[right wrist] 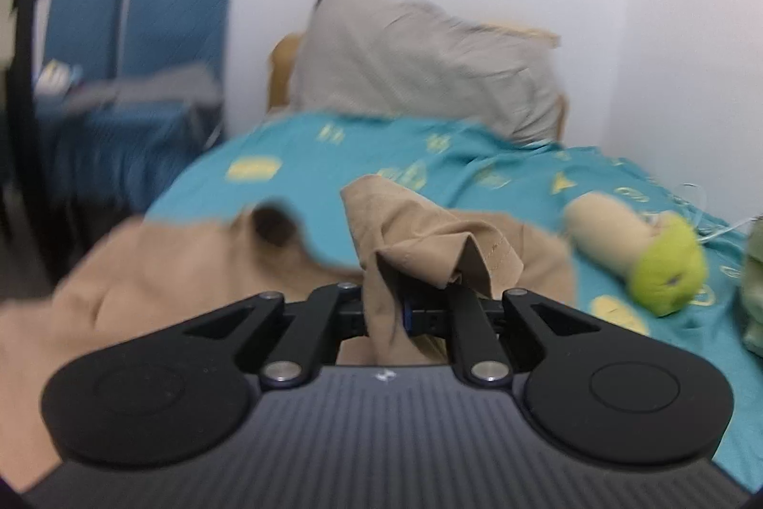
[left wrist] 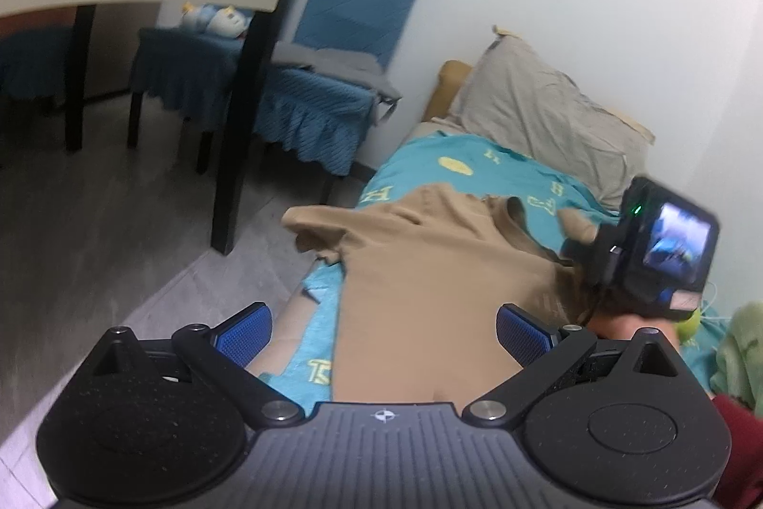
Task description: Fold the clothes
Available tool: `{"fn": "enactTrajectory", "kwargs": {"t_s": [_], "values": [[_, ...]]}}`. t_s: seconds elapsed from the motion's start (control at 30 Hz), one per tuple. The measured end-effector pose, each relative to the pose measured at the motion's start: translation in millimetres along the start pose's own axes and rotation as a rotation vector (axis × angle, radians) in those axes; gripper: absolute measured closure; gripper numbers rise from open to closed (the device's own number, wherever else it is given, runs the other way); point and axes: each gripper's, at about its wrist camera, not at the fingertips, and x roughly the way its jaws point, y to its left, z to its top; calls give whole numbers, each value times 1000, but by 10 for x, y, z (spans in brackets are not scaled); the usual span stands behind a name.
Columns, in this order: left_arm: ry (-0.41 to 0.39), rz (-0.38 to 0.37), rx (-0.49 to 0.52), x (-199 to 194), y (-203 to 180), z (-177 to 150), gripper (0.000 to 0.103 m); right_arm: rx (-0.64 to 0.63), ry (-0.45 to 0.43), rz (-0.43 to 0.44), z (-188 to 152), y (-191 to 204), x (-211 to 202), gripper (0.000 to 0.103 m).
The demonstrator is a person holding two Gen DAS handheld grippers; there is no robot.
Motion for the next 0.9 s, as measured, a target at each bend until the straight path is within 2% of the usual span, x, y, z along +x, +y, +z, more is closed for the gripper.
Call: {"fn": "enactTrajectory", "kwargs": {"t_s": [0.07,0.1,0.13,0.17,0.2,0.3,0.5,0.7,0.77,0.9], "values": [[9,5,8,29,13,-6,2,-30,49,47,-94,170,112,87],[13,7,19,41,5,-15,2,21,95,91,-88,100,151,77],[16,8,32,46,-16,-29,2,69,117,142,-72,37,124,47],[18,5,45,49,-46,-46,2,116,138,193,-57,-26,98,30],[20,2,59,52,-75,-63,2,156,155,242,-37,-88,55,6],[17,-5,110,15,-213,-130,2,191,137,348,93,-255,-289,3],[12,-51,198,-162,-502,-271,2,223,69,409,320,-762,-1441,3],[66,-136,224,-444,-670,-416,2,316,66,381,238,-1426,-2638,3],[87,-167,221,-524,-707,-466,2,357,75,376,123,-1658,-2943,3],[131,-224,251,-636,-825,-606,2,479,38,296,-259,-2128,-3350,3]]}}
